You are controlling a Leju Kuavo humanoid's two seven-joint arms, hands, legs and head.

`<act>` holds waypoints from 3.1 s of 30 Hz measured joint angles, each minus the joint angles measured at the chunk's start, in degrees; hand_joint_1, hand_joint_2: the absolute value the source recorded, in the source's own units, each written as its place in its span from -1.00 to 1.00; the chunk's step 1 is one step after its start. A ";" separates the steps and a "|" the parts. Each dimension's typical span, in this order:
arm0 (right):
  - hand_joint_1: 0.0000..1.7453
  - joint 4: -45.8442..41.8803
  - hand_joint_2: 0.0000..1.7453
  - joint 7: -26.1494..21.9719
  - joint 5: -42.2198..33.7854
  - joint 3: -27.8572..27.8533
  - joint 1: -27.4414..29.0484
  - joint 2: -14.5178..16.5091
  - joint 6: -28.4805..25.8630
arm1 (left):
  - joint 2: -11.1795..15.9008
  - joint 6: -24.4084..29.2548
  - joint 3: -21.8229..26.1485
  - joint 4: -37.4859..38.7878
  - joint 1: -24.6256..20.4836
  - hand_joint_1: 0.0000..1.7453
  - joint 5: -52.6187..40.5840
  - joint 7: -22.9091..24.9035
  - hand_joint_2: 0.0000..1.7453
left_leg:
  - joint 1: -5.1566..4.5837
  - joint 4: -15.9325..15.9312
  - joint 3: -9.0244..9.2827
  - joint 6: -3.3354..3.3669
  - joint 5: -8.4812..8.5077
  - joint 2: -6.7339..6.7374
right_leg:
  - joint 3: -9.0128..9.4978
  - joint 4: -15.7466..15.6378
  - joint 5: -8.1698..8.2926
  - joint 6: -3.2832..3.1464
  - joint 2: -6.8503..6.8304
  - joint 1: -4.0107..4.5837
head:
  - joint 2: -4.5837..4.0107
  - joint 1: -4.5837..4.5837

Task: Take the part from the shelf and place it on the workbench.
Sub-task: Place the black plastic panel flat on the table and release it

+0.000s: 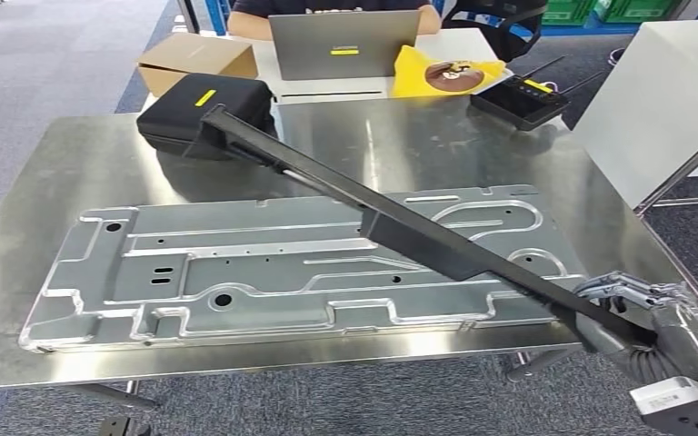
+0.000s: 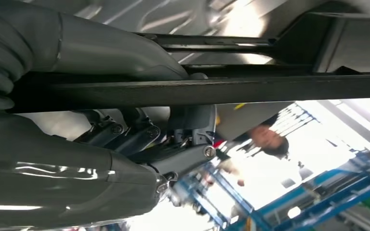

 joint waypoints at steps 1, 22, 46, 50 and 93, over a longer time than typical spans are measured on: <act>1.00 -0.01 1.00 0.82 1.92 -0.76 -0.14 -0.39 -0.51 | -0.01 -0.08 0.00 0.00 -0.01 -1.00 -0.15 0.00 1.00 | -0.04 0.00 0.03 -0.01 -0.01 0.00 | 0.04 -0.01 0.00 0.01 0.00 -0.03 | 0.00 0.00; 1.00 21.80 1.00 17.55 34.74 29.40 -35.93 -2.23 4.41 | -1.24 -1.27 -2.50 0.00 -2.78 -1.00 -4.40 3.25 1.00 | -0.28 0.03 0.22 0.00 0.04 0.11 | 0.20 -0.03 0.07 0.11 0.04 -0.33 | 0.00 0.00; 1.00 31.36 1.00 19.85 38.93 48.18 -46.97 6.60 0.47 | -1.26 -0.80 -3.75 0.00 -3.07 -1.00 -3.66 0.14 1.00 | -0.31 0.03 0.15 -0.02 0.02 0.09 | 0.17 -0.03 0.06 0.11 0.00 -0.35 | 0.00 0.00; 1.00 30.46 1.00 19.45 37.94 49.34 -46.93 6.53 0.48 | -1.26 -0.86 -3.84 0.00 -2.99 -1.00 -3.47 -0.57 1.00 | -0.31 0.03 0.16 -0.02 0.02 0.09 | 0.16 -0.03 0.06 0.11 0.00 -0.34 | 0.00 0.00; -1.00 17.34 -1.00 13.23 27.38 31.84 -19.33 4.40 -28.52 | -1.24 -0.39 -2.93 0.00 -0.21 -1.00 -0.55 -3.32 -1.00 | -0.32 0.03 0.15 0.04 -0.11 -0.03 | 0.23 -0.17 -0.05 0.26 -0.16 -0.34 | 0.00 0.01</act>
